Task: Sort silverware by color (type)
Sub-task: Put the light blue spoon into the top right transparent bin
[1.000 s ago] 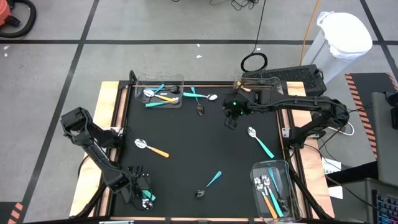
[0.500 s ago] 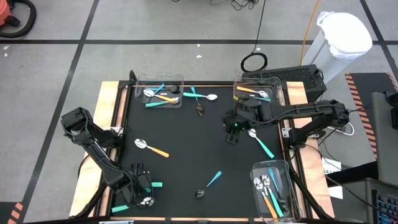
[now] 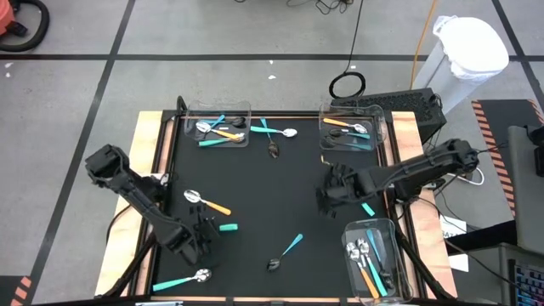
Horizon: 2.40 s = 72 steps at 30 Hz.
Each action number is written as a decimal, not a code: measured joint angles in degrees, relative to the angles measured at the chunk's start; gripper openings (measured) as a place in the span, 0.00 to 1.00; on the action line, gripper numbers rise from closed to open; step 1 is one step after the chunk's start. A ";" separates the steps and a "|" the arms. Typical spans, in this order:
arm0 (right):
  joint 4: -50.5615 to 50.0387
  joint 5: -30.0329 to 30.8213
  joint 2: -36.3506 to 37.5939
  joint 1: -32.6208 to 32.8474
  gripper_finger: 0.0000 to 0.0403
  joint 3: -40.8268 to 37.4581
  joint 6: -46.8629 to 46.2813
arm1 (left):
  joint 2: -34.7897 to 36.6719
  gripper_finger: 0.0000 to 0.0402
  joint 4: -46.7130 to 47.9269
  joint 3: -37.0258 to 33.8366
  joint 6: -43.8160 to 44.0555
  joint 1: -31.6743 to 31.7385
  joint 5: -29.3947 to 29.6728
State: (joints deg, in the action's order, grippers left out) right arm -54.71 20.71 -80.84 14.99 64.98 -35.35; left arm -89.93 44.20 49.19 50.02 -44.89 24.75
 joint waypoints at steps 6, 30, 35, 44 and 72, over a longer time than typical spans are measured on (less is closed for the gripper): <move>22.70 7.14 0.00 5.63 0.29 -8.29 -3.95 | 0.00 0.11 -10.10 0.00 -11.37 5.73 4.27; 84.20 20.24 -1.64 4.20 0.58 -21.54 9.53 | 0.09 0.12 -62.97 0.09 -52.19 24.74 18.74; 91.18 16.74 -3.76 2.29 0.64 -21.54 9.35 | 0.11 0.12 -63.30 0.09 -52.29 26.19 18.78; 100.71 16.68 -7.18 0.10 0.61 -21.54 15.55 | 0.11 0.12 -63.62 0.09 -52.29 28.95 17.94; 81.38 45.04 9.06 -4.32 0.12 -21.48 36.70 | 0.03 0.43 -46.74 0.07 -39.81 30.56 11.67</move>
State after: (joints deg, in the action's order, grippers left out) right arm 26.67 65.76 -71.78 10.67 43.51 1.35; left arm -89.90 -2.54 49.25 10.21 -14.33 36.42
